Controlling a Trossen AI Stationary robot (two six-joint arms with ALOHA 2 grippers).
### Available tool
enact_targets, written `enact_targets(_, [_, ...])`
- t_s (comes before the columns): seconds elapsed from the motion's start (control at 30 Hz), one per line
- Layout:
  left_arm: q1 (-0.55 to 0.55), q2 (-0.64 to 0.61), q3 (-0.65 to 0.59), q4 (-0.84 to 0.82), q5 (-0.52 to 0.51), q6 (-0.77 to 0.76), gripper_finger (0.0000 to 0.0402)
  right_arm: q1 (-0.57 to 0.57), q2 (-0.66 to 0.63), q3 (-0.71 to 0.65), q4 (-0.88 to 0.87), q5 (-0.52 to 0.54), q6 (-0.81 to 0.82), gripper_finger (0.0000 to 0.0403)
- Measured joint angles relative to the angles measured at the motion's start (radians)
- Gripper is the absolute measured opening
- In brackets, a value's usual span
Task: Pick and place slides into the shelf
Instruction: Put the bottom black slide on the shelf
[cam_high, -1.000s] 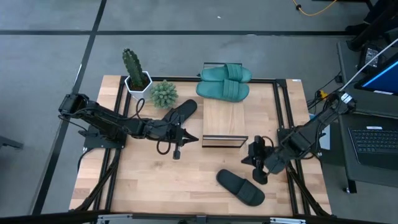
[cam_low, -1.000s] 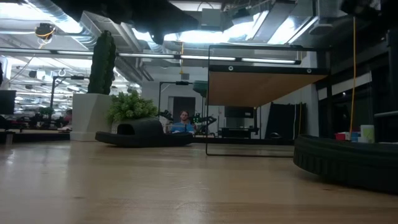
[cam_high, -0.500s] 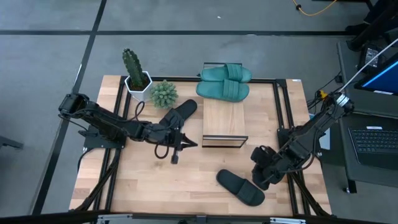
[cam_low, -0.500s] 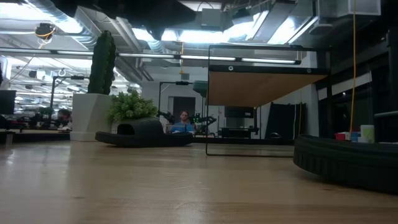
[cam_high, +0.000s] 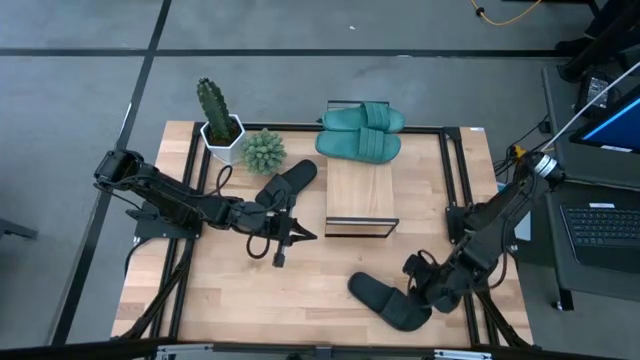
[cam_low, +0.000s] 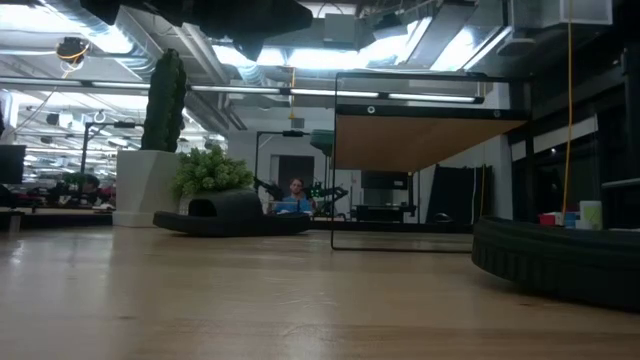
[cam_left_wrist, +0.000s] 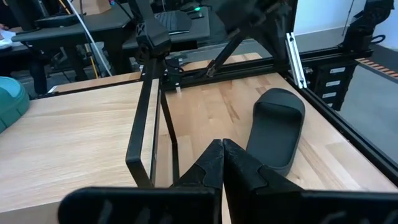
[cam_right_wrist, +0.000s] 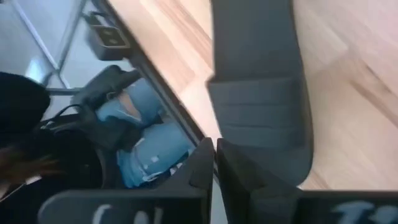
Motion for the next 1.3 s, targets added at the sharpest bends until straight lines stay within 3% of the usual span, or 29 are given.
enact_targets(0.3, [0.0,0.0,0.0,0.0,0.0,0.0,0.0,0.072,0.132,-0.002,0.089,0.006,0.133,0.0088])
enact_targets(0.6, [0.0,0.0,0.0,0.0,0.0,0.0,0.0,0.117,0.2,-0.002,0.192,0.105,0.157,0.0145])
enact_targets(0.77, [0.0,0.0,0.0,0.0,0.0,0.0,0.0,0.161,0.221,-0.002,0.188,0.179,0.226,0.0156])
enact_targets(0.93, [0.0,0.0,0.0,0.0,0.0,0.0,0.0,0.213,0.249,-0.002,0.188,0.329,0.308,0.0157])
enact_targets(1.3, [0.0,0.0,0.0,0.0,0.0,0.001,0.0,0.25,0.346,-0.002,0.196,0.341,0.443,0.0157])
